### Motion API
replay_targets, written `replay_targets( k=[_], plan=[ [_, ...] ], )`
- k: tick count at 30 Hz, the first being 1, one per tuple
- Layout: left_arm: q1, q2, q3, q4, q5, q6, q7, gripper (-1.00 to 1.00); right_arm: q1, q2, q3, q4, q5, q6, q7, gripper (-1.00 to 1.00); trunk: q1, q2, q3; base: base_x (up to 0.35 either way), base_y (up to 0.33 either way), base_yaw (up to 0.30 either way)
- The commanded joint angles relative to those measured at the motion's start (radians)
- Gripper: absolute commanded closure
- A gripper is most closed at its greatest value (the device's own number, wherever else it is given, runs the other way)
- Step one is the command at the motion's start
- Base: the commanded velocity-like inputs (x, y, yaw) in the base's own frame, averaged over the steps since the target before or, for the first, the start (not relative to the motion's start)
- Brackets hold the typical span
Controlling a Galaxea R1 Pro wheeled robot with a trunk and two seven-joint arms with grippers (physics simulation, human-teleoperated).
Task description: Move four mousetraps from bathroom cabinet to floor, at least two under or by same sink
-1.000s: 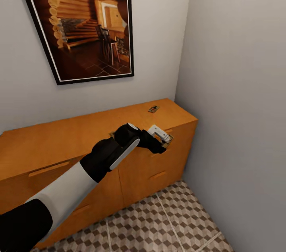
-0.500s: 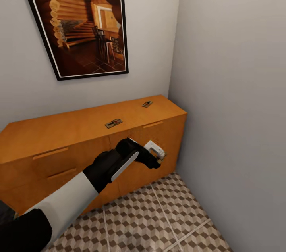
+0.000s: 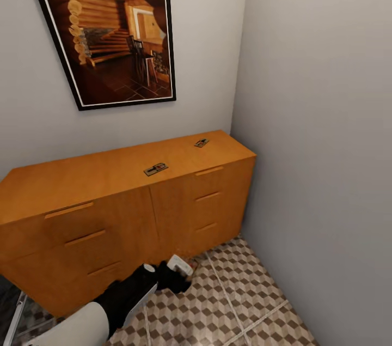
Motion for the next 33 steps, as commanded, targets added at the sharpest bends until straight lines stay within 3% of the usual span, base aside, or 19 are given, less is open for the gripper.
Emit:
replay_targets(
  k=[1, 3, 6, 7, 10, 12, 15, 18, 21, 25, 33],
  plan=[
    [0.011, 0.005, -0.004, 0.069, 0.011, -0.086, 0.005, 1.00, 0.000, -0.001, 0.006, -0.003, 0.005, -0.002, -0.004, 1.00, 0.000, -0.001, -0.001, 0.000, 0.000, 0.000],
    [0.028, 0.007, -0.003, 0.215, 0.033, -0.250, 0.005, 1.00, 0.000, -0.003, 0.006, -0.020, 0.035, 0.009, -0.005, 1.00, 0.000, -0.001, -0.001, 0.000, 0.000, 0.000],
    [0.048, 0.006, -0.002, 0.410, 0.131, -0.419, 0.002, 1.00, 0.000, -0.004, 0.005, -0.079, 0.097, 0.090, -0.006, 1.00, 0.000, -0.001, -0.001, 0.000, 0.000, 0.000],
    [0.051, 0.006, -0.002, 0.434, 0.152, -0.437, 0.001, 1.00, 0.000, -0.004, 0.005, -0.096, 0.106, 0.109, -0.006, 1.00, 0.000, -0.001, -0.001, 0.000, 0.000, 0.000],
    [0.080, 0.009, -0.002, 0.527, 0.265, -0.526, -0.001, 1.00, 0.000, -0.005, 0.005, -0.213, 0.140, 0.233, -0.005, 1.00, 0.000, -0.001, -0.001, 0.000, 0.000, 0.000],
    [0.101, 0.012, -0.002, 0.548, 0.297, -0.565, -0.001, 1.00, 0.000, -0.005, 0.005, -0.273, 0.147, 0.294, -0.005, 1.00, 0.000, -0.001, -0.001, 0.000, 0.000, 0.000],
    [0.140, 0.015, -0.002, 0.578, 0.322, -0.652, -0.001, 1.00, 0.000, -0.009, 0.005, -0.370, 0.151, 0.387, -0.005, 1.00, 0.000, -0.001, -0.001, 0.000, 0.000, 0.000],
    [0.168, 0.014, -0.002, 0.646, 0.335, -0.857, 0.002, 1.00, 0.000, -0.012, 0.005, -0.473, 0.153, 0.484, -0.005, 1.00, 0.000, -0.001, -0.001, 0.000, 0.000, 0.000],
    [0.185, 0.015, 0.000, 0.676, 0.340, -0.997, 0.004, 1.00, 0.000, -0.013, 0.005, -0.521, 0.154, 0.522, -0.005, 1.00, 0.000, -0.001, -0.001, 0.000, 0.000, 0.000],
    [0.213, 0.025, 0.002, 0.686, 0.356, -1.056, 0.005, 1.00, 0.000, -0.013, 0.005, -0.538, 0.153, 0.531, -0.003, 1.00, 0.000, -0.001, -0.001, 0.000, 0.000, 0.000],
    [0.230, 0.029, 0.001, 0.690, 0.425, -1.071, 0.005, 1.00, 0.000, -0.013, 0.006, -0.530, 0.153, 0.517, -0.002, 1.00, 0.000, -0.001, -0.001, 0.000, 0.000, 0.000]
  ],
)
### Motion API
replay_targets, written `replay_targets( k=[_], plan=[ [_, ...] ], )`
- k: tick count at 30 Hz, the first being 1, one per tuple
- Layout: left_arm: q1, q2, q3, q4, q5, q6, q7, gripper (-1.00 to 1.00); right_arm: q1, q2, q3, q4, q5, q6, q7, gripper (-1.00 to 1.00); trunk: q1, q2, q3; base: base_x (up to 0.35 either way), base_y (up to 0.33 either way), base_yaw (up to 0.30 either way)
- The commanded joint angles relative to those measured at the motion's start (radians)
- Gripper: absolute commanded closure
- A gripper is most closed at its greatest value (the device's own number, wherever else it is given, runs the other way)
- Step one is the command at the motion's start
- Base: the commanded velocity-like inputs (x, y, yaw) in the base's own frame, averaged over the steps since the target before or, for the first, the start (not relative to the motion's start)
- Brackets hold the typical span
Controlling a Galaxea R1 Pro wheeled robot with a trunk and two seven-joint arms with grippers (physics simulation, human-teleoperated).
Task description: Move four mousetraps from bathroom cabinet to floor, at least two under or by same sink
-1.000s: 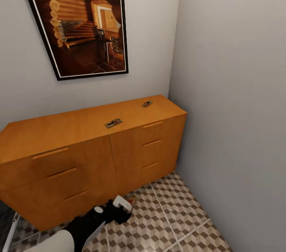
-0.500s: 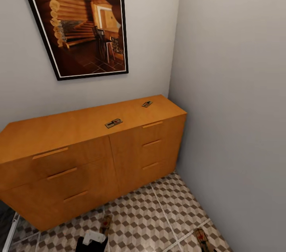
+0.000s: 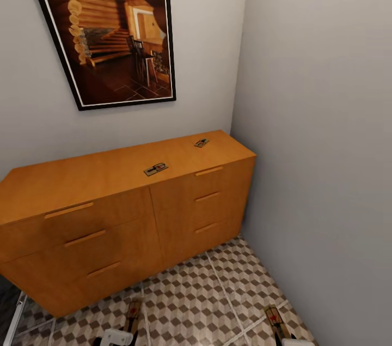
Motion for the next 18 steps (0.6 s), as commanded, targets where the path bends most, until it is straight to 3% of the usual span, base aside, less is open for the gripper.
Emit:
replay_targets(
  k=[1, 10, 18],
  plan=[
    [0.000, 0.000, -0.006, 0.003, 0.012, -0.004, -0.002, 1.00, -0.001, -0.001, 0.006, 0.001, -0.003, -0.004, -0.007, 1.00, 0.000, 0.000, -0.001, 0.000, 0.000, 0.000],
    [0.005, 0.047, -0.005, 0.002, 0.050, -0.004, -0.002, 1.00, -0.001, -0.001, 0.004, 0.002, -0.003, -0.008, -0.008, 1.00, 0.000, 0.000, -0.001, 0.000, 0.000, 0.000],
    [0.006, 0.053, -0.005, 0.002, 0.086, -0.004, -0.002, 1.00, -0.001, -0.001, 0.003, 0.002, -0.003, -0.008, -0.010, 1.00, 0.000, 0.000, -0.001, 0.000, 0.000, 0.000]
  ],
)
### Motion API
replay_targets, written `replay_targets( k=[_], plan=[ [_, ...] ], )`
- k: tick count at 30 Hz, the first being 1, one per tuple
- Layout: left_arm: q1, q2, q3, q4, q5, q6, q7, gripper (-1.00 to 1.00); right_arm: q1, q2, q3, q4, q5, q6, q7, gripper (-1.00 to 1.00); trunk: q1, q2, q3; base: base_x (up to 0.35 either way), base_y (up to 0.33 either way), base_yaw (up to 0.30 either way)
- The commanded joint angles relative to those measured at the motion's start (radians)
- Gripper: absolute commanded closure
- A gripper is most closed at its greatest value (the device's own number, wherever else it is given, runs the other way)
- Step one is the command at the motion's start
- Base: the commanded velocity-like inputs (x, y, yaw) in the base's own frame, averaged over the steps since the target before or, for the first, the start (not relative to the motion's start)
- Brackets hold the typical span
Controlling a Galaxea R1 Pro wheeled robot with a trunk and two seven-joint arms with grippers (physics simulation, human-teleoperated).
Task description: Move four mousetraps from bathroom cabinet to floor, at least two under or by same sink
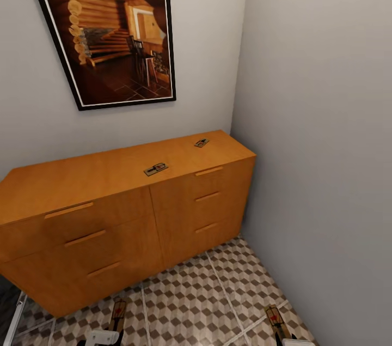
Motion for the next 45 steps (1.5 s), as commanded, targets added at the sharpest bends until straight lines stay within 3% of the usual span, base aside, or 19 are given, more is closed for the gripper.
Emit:
replay_targets(
  k=[1, 31, 45],
  plan=[
    [-0.001, 0.000, -0.005, 0.003, 0.009, -0.004, -0.002, 1.00, -0.001, -0.001, 0.006, 0.001, -0.003, -0.003, -0.007, 1.00, 0.000, 0.000, -0.001, 0.000, 0.000, 0.000],
    [-0.001, -0.004, -0.005, 0.003, 0.013, -0.001, -0.002, 1.00, -0.001, 0.000, 0.008, -0.001, -0.003, -0.003, -0.009, 1.00, 0.000, 0.000, -0.001, 0.000, 0.000, 0.001],
    [0.012, -0.013, -0.008, 0.003, 0.014, -0.001, -0.002, 1.00, -0.001, 0.001, 0.005, -0.001, -0.003, -0.003, -0.011, 1.00, 0.000, 0.000, -0.001, 0.000, 0.000, 0.254]
  ],
)
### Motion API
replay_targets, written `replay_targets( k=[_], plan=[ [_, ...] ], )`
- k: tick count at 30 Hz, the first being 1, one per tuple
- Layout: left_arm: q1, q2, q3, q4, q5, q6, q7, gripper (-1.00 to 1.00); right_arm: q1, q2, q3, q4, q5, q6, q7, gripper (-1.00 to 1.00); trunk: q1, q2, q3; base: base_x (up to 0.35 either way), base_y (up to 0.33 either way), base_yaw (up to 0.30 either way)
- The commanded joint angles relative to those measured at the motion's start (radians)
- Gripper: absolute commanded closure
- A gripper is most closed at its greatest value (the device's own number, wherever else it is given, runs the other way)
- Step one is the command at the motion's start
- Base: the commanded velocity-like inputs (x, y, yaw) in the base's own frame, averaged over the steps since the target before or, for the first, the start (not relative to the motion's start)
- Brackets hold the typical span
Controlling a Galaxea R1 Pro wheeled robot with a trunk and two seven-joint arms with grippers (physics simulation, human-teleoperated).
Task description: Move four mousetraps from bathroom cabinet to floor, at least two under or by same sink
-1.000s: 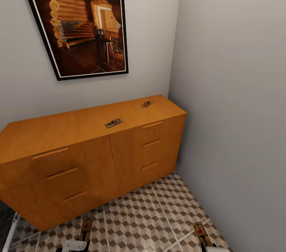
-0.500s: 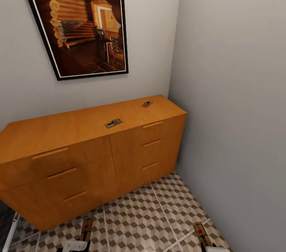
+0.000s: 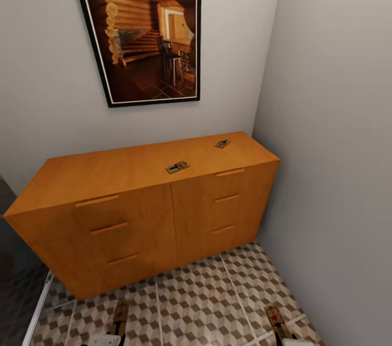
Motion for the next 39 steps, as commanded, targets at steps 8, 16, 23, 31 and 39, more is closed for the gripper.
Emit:
replay_targets(
  k=[8, 16, 23, 31, 39],
  plan=[
    [0.000, -0.005, -0.006, 0.003, 0.008, -0.003, -0.003, 1.00, 0.000, -0.002, 0.006, 0.000, -0.003, -0.002, -0.007, 1.00, 0.000, 0.000, -0.001, -0.062, 0.000, 0.284],
    [0.001, -0.007, -0.006, 0.003, 0.008, -0.003, -0.003, 1.00, 0.000, -0.001, 0.006, 0.000, -0.003, -0.002, -0.007, 1.00, 0.000, 0.000, -0.001, -0.254, 0.000, 0.282],
    [0.001, -0.008, -0.006, 0.004, 0.008, -0.003, -0.003, 1.00, 0.000, -0.001, 0.006, 0.000, -0.003, -0.002, -0.007, 1.00, 0.000, 0.000, -0.001, -0.036, 0.000, 0.282],
    [0.001, -0.010, -0.006, 0.004, 0.008, -0.003, -0.003, 1.00, 0.000, -0.001, 0.006, 0.001, -0.003, -0.002, -0.007, 1.00, 0.000, 0.000, -0.001, -0.116, 0.000, 0.282],
    [0.001, -0.010, -0.006, 0.004, 0.007, -0.003, -0.003, 1.00, 0.000, -0.001, 0.006, 0.001, -0.003, -0.002, -0.007, 1.00, 0.000, 0.000, -0.001, -0.043, 0.000, 0.282]
  ],
)
